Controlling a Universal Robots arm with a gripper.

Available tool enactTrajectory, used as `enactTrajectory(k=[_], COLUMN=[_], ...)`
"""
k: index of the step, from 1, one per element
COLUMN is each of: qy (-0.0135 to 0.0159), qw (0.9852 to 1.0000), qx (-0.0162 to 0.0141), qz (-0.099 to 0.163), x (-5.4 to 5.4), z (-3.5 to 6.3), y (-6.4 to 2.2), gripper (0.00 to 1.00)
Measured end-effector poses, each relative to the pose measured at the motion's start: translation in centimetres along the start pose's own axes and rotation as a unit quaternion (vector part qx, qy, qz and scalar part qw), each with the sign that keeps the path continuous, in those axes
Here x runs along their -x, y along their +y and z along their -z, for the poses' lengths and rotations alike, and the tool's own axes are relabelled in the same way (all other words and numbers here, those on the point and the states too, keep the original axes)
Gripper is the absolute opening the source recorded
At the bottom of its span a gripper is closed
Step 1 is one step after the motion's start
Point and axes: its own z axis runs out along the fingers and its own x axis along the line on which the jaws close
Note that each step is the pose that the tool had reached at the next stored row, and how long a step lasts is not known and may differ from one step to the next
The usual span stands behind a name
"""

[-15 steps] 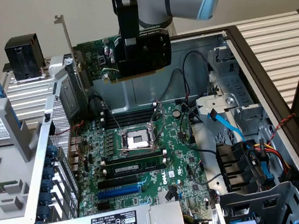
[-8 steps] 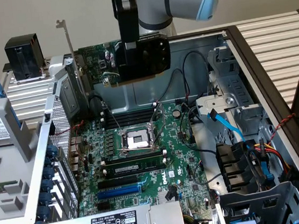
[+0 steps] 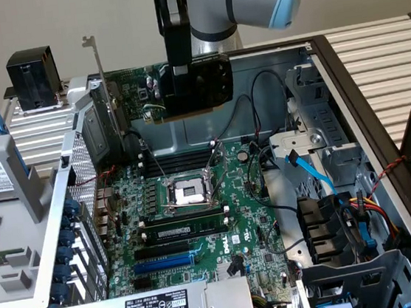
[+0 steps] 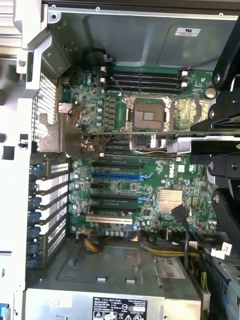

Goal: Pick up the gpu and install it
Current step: 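Insert the gpu into the slot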

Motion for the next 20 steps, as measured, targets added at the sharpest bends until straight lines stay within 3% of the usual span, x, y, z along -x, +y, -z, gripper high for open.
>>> enactTrajectory(k=[8,12,20], qy=[0.0019,0.0047,0.0062], qw=[1.0,1.0,0.9999], qx=[0.0018,0.003,0.0031], qz=[0.001,0.002,-0.01], x=[1.7,1.8,1.8], z=[-1.03,-1.5,-2.95], y=[-0.03,0.27,1.14], gripper=[0.27,0.27,0.27])
